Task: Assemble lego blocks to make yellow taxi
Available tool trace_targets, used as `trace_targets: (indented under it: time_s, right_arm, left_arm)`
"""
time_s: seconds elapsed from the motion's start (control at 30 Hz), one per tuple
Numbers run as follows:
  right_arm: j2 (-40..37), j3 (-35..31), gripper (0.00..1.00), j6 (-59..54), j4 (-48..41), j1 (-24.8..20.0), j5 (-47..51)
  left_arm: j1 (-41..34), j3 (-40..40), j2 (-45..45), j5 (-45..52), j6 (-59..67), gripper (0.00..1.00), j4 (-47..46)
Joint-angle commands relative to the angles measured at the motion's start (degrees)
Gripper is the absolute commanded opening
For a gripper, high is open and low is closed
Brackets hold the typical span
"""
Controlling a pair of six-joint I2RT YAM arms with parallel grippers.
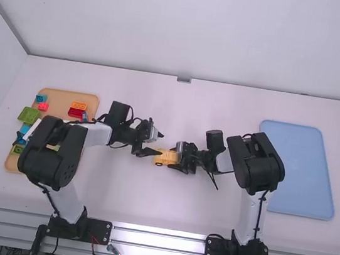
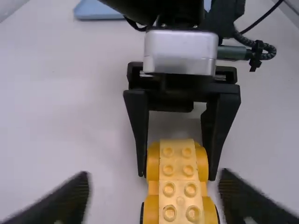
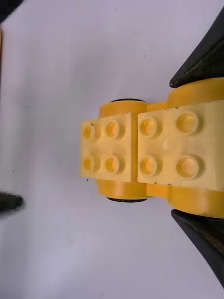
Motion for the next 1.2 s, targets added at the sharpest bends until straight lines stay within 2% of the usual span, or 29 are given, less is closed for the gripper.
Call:
trace_targets:
  time_s: [0.0,0.03,0.07,0.17,0.3,0.47,0.8,0.97,1.17]
  right_arm:
    - [1.03,0.42,0.55,-0.52,-0.26,0.15,1.36]
    - [1.03,0.37,0.55,-0.55,-0.22,0.15,1.36]
    - [1.03,0.39,0.54,-0.55,-0.26,0.15,1.38]
    - [1.03,0.42,0.55,-0.52,-0.26,0.15,1.36]
    - [1.03,0.39,0.55,-0.52,-0.24,0.15,1.36]
    - [1.03,0.42,0.55,-0.52,-0.24,0.15,1.36]
    - [1.03,0.42,0.55,-0.50,-0.02,0.15,1.38]
    - [1.03,0.57,0.55,-0.50,-0.09,0.17,1.36]
    - [1.03,2.71,0.55,-0.55,-4.13,0.15,1.36]
  left_arm:
    - [0.13,0.26,-0.42,1.81,0.48,0.25,-1.14]
    - [0.13,0.26,-0.42,1.81,0.50,0.08,-1.62]
    - [-0.02,0.26,-0.39,1.75,0.50,0.02,-2.05]
    - [-0.79,0.26,0.07,-0.28,-0.17,0.02,-2.08]
    - [-2.27,0.26,0.92,-7.80,-1.88,0.02,-1.79]
    - [-4.00,0.31,4.24,-8.79,-2.54,0.02,-0.76]
    - [-3.78,0.02,6.93,-9.68,-0.02,0.02,-4.42]
    - [-5.35,-0.48,10.27,-14.43,0.83,0.02,-4.55]
    - [-6.58,-0.33,11.96,-15.13,5.62,0.02,-5.68]
